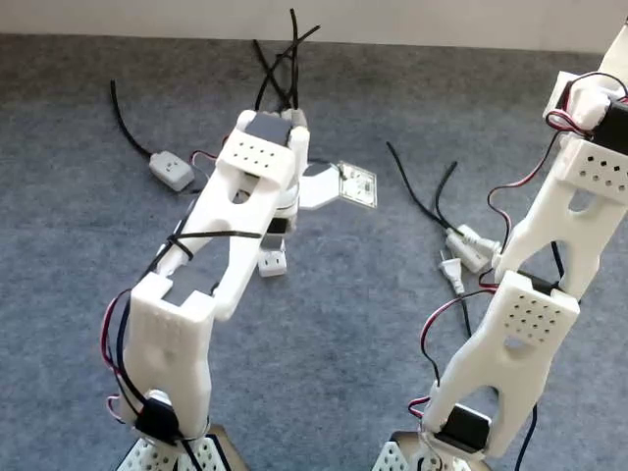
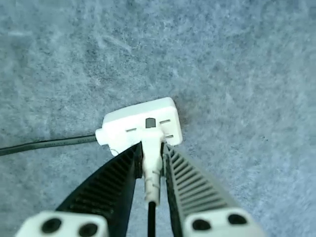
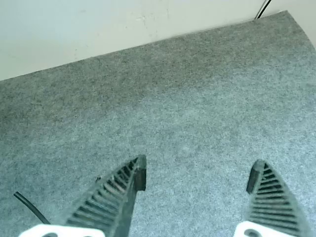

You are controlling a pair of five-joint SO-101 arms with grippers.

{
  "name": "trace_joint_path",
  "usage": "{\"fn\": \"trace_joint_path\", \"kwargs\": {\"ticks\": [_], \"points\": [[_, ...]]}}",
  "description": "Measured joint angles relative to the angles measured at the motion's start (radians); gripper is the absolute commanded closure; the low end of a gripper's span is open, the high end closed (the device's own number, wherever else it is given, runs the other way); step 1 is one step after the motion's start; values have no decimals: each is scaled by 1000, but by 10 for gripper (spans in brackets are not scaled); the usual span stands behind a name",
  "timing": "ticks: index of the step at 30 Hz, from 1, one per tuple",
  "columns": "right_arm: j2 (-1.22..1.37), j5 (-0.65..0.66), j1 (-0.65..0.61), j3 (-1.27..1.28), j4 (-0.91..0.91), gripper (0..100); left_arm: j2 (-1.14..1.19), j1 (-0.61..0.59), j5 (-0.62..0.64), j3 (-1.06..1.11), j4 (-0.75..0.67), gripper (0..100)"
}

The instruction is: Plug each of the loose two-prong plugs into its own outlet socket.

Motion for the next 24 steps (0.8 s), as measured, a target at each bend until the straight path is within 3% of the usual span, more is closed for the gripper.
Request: {"fn": "trace_joint_path", "kwargs": {"ticks": [9,24], "points": [[0,0,0,0,0,676,-95,2,0,169,0,993],[0,0,0,0,0,676,-71,0,2,71,0,993]]}}
